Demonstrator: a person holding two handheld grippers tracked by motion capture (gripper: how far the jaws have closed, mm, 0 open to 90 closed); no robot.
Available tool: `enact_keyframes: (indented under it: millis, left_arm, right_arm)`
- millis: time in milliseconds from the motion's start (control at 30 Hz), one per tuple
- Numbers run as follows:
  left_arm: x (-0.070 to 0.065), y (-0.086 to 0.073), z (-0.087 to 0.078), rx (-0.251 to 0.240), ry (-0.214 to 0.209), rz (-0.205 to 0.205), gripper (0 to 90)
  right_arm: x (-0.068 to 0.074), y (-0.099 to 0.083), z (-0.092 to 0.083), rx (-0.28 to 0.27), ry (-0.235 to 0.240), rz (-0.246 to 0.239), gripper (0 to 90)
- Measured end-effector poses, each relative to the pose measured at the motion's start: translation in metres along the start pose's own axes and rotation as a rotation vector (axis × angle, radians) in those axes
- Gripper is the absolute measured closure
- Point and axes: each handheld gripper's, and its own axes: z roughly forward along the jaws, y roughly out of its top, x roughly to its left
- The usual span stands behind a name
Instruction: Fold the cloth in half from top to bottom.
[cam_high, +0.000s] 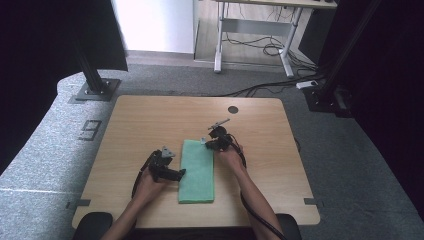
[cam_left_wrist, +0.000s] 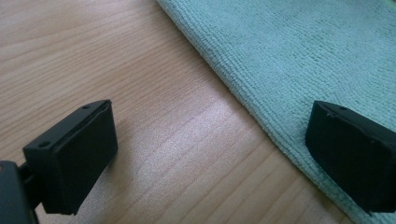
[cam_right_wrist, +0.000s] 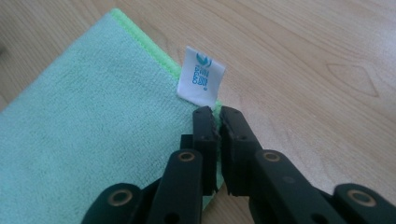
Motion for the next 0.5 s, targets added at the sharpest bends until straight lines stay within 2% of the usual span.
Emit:
enact_keyframes:
  millis: [133, 200, 233, 300, 333, 367, 467, 500]
  left_arm:
    - [0.000, 0.000, 0.000, -0.001, 0.000, 0.000, 2.3]
    - [0.000, 0.000, 0.000, -0.001, 0.000, 0.000, 2.3]
    - [0.000, 0.000, 0.000, -0.001, 0.000, 0.000, 2.2]
    - [0.000, 0.000, 0.000, 0.000, 0.000, -0.001, 2.3]
    - [0.000, 0.000, 0.000, 0.000, 0.000, -0.001, 2.3]
    - [0.000, 0.000, 0.000, 0.000, 0.000, -0.001, 2.3]
    - [0.000, 0.000, 0.000, 0.000, 0.001, -0.002, 2.3]
    - [0.000, 0.000, 0.000, 0.001, 0.002, -0.001, 2.2]
  right_arm:
    - [0.002, 0.001, -0.004, 0.018, -0.019, -0.030, 85.8]
    - [0.003, 0.001, -0.010, -0.002, -0.019, -0.033, 85.8]
    - [0.003, 0.003, -0.018, -0.022, -0.001, -0.032, 85.8]
    - [0.006, 0.005, -0.027, -0.043, 0.006, -0.040, 85.8]
    - [0.006, 0.005, -0.027, -0.043, 0.006, -0.040, 85.8]
    - [0.009, 0.008, -0.036, -0.066, 0.014, -0.062, 85.8]
    - [0.015, 0.011, -0.045, -0.076, 0.022, -0.077, 85.7]
    - [0.021, 0.012, -0.053, -0.083, 0.023, -0.101, 85.7]
